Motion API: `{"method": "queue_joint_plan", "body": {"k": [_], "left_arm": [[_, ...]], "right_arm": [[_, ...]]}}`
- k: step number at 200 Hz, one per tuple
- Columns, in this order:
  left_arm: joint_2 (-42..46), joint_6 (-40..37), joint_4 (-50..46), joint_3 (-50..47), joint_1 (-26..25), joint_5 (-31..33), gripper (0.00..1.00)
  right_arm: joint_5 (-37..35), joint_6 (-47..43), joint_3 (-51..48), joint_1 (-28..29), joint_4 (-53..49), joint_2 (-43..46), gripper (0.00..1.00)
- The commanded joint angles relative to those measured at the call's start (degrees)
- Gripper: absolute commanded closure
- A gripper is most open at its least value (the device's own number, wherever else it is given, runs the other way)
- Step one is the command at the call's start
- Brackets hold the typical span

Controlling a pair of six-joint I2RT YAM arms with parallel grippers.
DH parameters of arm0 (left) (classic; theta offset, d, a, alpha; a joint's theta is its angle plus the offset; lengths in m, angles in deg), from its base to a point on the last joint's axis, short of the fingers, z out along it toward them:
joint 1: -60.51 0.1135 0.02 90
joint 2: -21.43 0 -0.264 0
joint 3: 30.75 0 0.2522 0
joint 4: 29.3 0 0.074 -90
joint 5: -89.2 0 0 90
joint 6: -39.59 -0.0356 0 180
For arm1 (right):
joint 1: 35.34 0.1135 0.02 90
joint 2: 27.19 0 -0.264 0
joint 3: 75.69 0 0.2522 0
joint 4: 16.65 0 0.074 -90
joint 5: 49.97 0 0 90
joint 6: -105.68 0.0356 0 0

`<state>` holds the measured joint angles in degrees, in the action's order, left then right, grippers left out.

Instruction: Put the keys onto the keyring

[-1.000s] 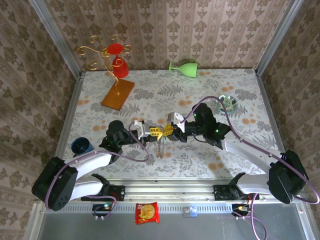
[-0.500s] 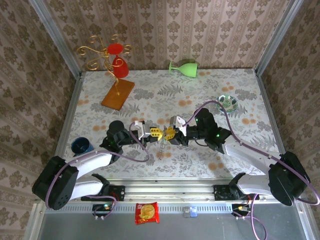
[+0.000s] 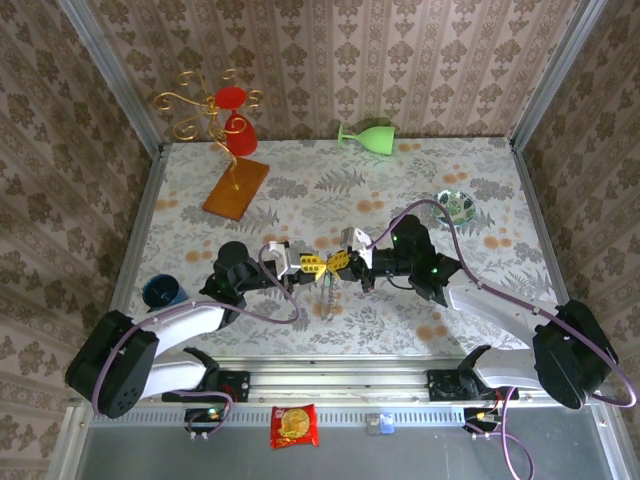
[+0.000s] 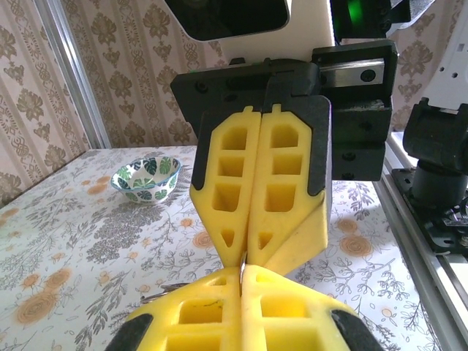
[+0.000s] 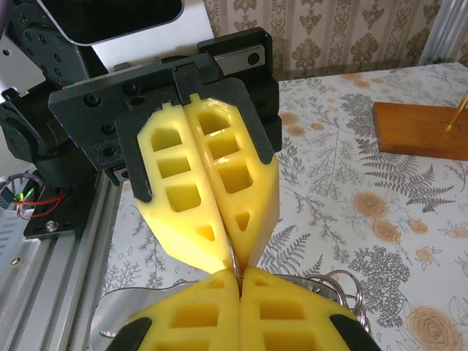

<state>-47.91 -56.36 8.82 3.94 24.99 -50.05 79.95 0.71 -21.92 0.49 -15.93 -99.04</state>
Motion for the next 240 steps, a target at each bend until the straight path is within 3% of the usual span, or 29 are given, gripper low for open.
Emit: {"method": "queue_joint_plan", "body": {"k": [1, 18, 55, 125, 193, 240], "left_arm": [[0.91, 0.13, 1.25, -0.26, -0.59, 0.14, 0.95], [2.45, -2.5, -3.53, -0.1, -0.59, 1.41, 0.81], [5.32, -12.25, -21.93, 3.37, -1.12, 1.7, 0.81], [5.62, -14.87, -26.52, 6.03, -1.04, 1.09, 0.82], [5.87, -16.11, -29.25, 6.8, -1.03, -0.76, 0.81], [5.36, -17.48, -31.4, 7.76, -1.0, -1.11, 0.97]], "right_arm": [[0.17, -2.62, 1.77, 0.2, -3.15, -0.1, 1.0], [-0.77, -6.67, 4.18, 0.27, -9.53, 0.74, 1.0], [-2.44, -14.99, 10.63, 0.8, -23.91, 0.1, 1.0], [-9.25, -25.26, 20.28, 4.92, -38.83, -4.23, 1.0], [-12.98, -28.21, 23.14, 7.08, -41.2, -5.48, 1.0], [-11.05, -27.2, 23.45, 7.83, -40.69, -5.2, 1.0]]}}
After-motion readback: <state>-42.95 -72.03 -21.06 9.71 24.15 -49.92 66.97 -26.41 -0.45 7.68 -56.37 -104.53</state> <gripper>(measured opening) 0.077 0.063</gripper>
